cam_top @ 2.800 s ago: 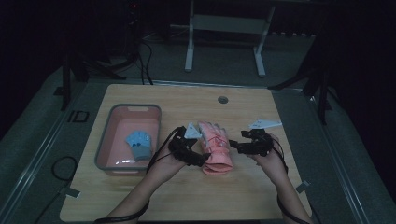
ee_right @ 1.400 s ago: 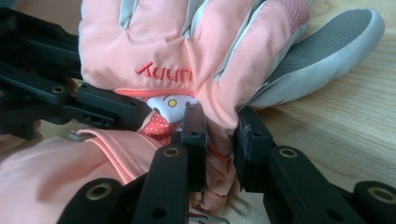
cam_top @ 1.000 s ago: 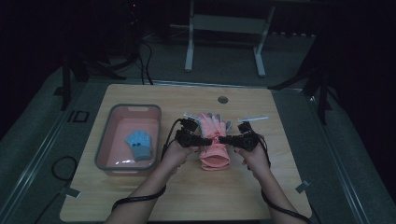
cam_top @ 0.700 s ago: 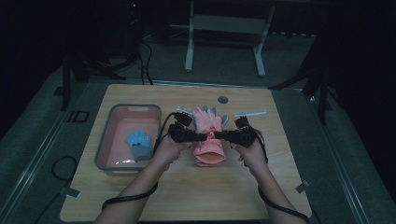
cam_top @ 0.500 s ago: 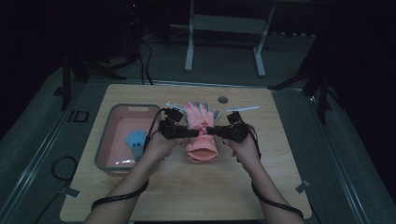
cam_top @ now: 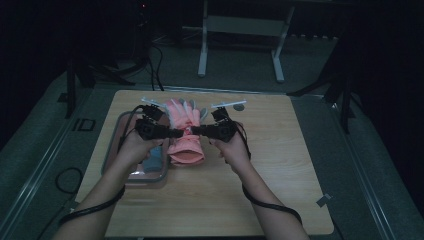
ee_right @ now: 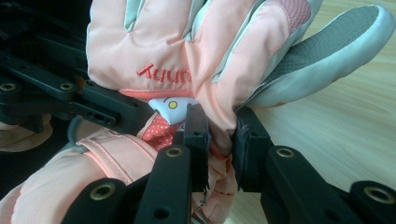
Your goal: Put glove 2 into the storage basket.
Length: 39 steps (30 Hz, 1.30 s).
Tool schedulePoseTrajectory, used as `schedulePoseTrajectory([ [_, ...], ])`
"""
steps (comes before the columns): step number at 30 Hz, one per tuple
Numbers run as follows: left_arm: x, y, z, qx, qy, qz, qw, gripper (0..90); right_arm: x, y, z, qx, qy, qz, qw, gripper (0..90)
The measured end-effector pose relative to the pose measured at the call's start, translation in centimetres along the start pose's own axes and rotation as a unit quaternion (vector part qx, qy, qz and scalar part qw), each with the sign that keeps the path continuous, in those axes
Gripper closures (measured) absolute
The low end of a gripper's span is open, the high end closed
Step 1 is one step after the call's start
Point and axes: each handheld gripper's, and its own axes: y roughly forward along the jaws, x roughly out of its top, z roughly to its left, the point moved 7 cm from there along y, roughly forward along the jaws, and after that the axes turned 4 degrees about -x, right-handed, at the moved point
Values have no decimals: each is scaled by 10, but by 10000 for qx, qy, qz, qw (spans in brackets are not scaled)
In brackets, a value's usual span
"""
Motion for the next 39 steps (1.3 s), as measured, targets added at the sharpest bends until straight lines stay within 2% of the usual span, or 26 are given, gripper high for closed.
schedulePoseTrajectory([
  [4, -4, -24, 14, 181, 18, 49, 9998, 681, 10, 18, 20, 110, 1, -23, 9999, 775],
  [9, -13, -48, 35, 350, -80, 112, 9993, 681, 20, 44, 43, 197, 7, -46, 9998, 775],
  [17, -40, -69, 75, 457, -279, 305, 9981, 680, 20, 94, 70, 288, 10, 148, 9995, 775],
  [21, -58, -63, 89, 413, -457, 328, 9976, 680, 10, 115, 74, 285, 38, 351, 9990, 775],
  [25, -69, -51, 97, 344, -598, 358, 9970, 679, -1, 127, 70, 168, 45, 540, 9984, 775],
  [34, -86, -31, 100, 294, -705, 550, 9956, 675, -22, 136, 60, -65, -45, 970, 9953, 767],
  [39, -95, -25, 104, 393, -806, 645, 9939, 668, -30, 144, 59, -122, -114, 1201, 9926, 761],
])
